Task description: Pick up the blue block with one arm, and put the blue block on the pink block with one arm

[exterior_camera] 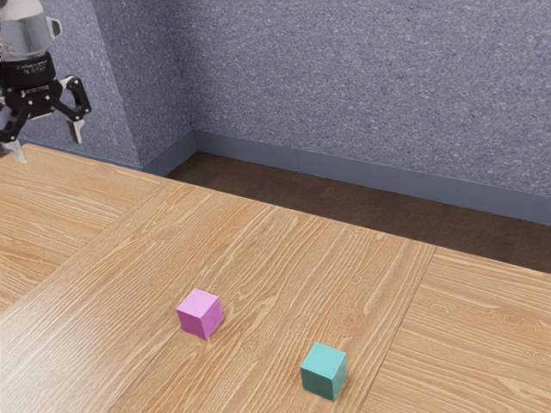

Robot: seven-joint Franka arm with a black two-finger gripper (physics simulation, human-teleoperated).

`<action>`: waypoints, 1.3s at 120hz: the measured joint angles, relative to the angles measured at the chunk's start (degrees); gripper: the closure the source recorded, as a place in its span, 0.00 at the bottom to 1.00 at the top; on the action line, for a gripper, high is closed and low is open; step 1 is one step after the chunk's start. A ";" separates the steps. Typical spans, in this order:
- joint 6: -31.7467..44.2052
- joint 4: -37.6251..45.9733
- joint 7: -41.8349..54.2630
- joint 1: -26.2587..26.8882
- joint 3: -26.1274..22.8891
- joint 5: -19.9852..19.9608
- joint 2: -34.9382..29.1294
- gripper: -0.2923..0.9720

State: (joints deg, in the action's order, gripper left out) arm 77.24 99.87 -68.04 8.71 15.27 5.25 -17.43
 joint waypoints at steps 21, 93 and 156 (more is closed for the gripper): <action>1.68 0.80 -7.31 0.90 0.08 0.19 -1.21 0.23; 24.07 16.49 13.38 19.54 -13.37 -7.95 18.34 0.23; 50.87 16.14 39.10 19.19 -17.09 -13.33 32.52 0.23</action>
State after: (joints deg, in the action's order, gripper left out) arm 128.11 116.01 -28.95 27.91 -1.81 -8.08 15.09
